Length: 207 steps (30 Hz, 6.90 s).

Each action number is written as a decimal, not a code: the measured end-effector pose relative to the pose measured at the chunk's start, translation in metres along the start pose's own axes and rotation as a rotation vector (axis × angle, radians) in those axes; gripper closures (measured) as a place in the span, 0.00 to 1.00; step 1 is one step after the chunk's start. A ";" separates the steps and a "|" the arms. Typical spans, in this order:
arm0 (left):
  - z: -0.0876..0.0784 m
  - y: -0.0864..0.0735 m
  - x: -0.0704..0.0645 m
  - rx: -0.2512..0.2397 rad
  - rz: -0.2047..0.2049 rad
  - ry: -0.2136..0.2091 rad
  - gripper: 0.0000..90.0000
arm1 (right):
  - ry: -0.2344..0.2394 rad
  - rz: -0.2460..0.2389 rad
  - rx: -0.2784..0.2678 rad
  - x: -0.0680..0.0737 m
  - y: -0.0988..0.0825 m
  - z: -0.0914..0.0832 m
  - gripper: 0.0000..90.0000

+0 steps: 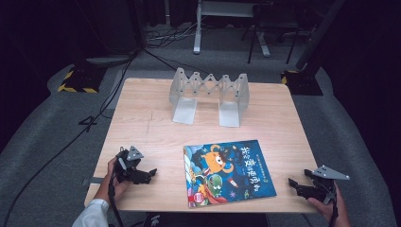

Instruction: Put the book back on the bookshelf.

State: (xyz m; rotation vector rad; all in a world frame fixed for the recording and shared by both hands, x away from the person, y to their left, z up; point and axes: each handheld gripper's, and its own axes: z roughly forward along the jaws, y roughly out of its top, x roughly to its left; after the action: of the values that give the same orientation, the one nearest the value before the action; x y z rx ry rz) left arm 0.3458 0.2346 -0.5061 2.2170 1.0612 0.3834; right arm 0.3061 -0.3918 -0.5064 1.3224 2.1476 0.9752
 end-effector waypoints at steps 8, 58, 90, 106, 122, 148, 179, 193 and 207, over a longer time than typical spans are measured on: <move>-0.001 -0.001 -0.009 0.001 0.052 -0.047 0.00 | 0.032 -0.034 0.011 0.003 0.001 0.000 0.20; 0.079 0.120 -0.042 -0.109 0.220 -0.243 0.19 | 0.294 -0.282 0.043 0.072 0.007 0.002 0.22; 0.025 0.037 -0.042 0.012 0.217 -0.323 0.12 | 0.167 -0.212 0.059 0.096 0.073 0.068 0.42; -0.002 -0.001 -0.050 -0.050 0.176 -0.309 0.16 | 0.208 -0.206 0.047 0.113 0.087 0.090 0.36; -0.004 -0.004 -0.066 -0.046 0.231 -0.329 0.19 | 0.280 -0.276 0.042 0.135 0.078 0.082 0.29; 0.011 0.014 -0.118 -0.031 0.339 -0.434 0.19 | 0.230 -0.244 0.096 0.099 0.071 0.066 0.29; 0.020 0.021 -0.108 -0.027 0.299 -0.277 0.13 | 0.305 -0.467 0.497 0.146 0.070 0.023 0.49; 0.020 0.022 -0.110 -0.026 0.304 -0.280 0.13 | 0.325 -0.472 0.479 0.148 0.068 0.018 0.70; 0.020 0.022 -0.110 -0.026 0.301 -0.281 0.13 | 0.302 -0.452 0.495 0.143 0.066 0.016 0.61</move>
State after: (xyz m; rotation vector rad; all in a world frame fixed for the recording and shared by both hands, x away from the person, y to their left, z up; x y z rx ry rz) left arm 0.2994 0.1304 -0.5052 2.3271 0.5733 0.2020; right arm 0.2910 -0.2397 -0.4674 0.8367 2.8808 0.4974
